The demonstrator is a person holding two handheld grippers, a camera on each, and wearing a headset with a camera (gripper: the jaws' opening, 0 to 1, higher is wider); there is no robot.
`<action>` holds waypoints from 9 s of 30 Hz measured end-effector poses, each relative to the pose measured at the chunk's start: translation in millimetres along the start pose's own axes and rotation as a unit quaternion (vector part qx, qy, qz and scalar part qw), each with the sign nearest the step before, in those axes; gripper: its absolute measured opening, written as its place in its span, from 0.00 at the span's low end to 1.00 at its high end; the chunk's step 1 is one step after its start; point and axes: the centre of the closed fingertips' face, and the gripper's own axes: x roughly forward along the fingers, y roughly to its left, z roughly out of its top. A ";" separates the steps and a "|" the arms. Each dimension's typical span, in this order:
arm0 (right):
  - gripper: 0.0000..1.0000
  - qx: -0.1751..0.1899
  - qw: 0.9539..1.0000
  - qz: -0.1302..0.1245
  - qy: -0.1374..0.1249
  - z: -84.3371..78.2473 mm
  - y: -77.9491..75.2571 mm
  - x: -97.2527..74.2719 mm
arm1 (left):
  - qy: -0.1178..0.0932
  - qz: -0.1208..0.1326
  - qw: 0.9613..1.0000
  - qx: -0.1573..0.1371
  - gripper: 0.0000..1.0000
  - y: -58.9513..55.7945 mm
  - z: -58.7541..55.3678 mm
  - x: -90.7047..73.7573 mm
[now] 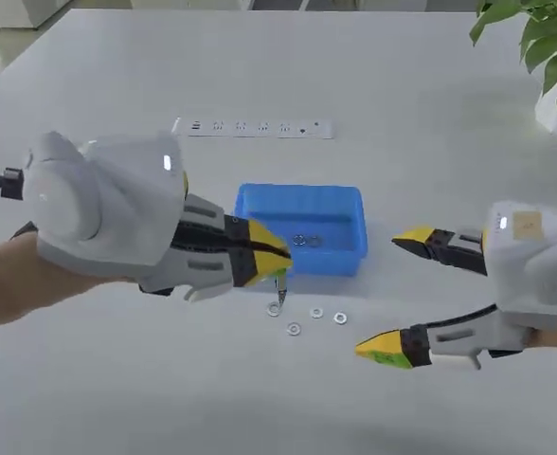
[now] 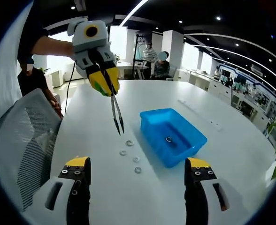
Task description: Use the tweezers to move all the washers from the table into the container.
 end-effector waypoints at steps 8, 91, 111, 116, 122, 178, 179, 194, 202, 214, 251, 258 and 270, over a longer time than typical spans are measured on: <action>0.89 0.018 1.000 0.011 0.004 -16.6 23.9 -5.2 | 0.003 -0.004 1.000 0.005 0.06 -9.3 -9.2 6.7; 0.78 0.050 0.991 0.126 -0.019 0.5 49.8 49.9 | -0.005 -0.032 0.998 -0.055 0.05 -10.5 -29.7 31.4; 0.28 -0.016 0.986 0.166 -0.004 7.1 46.2 89.4 | -0.005 -0.048 0.997 -0.062 0.05 -13.2 -29.4 32.6; 0.25 -0.030 0.984 0.174 0.001 7.0 47.3 90.0 | -0.004 -0.049 0.997 -0.062 0.05 -12.4 -29.5 32.7; 0.19 -0.041 0.983 0.180 0.013 2.7 48.1 92.4 | -0.002 -0.049 0.997 -0.061 0.05 -10.6 -31.0 31.3; 0.10 -0.058 0.989 0.133 0.009 22.7 35.8 72.7 | 0.034 0.022 0.991 -0.127 0.34 -5.5 -50.3 -11.4; 0.10 -0.059 0.989 0.133 0.009 23.8 35.8 71.4 | 0.037 0.027 0.991 -0.130 0.37 -5.9 -52.4 -13.9; 0.10 -0.066 0.992 0.109 -0.012 67.4 13.8 45.8 | 0.036 0.103 0.982 -0.154 0.70 -20.1 -65.9 -46.0; 0.10 -0.077 0.992 0.096 -0.019 88.7 -0.1 41.1 | 0.033 0.134 0.977 -0.160 0.81 -22.4 -73.9 -53.9; 0.10 -0.077 0.995 0.060 -0.016 100.6 -45.5 59.9 | 0.055 0.165 0.966 -0.192 0.99 -20.8 -99.0 -68.6; 0.10 -0.026 0.997 0.050 0.044 30.7 -76.8 141.7 | 0.088 0.171 0.954 -0.229 0.99 -25.4 -114.6 -69.2; 0.11 -0.020 0.998 0.044 0.051 27.5 -78.2 140.3 | 0.088 0.173 0.953 -0.234 0.99 -25.9 -115.3 -69.4; 0.11 -0.019 0.998 0.042 0.048 33.2 -78.5 132.6 | 0.081 0.178 0.953 -0.232 0.99 -17.1 -113.1 -72.6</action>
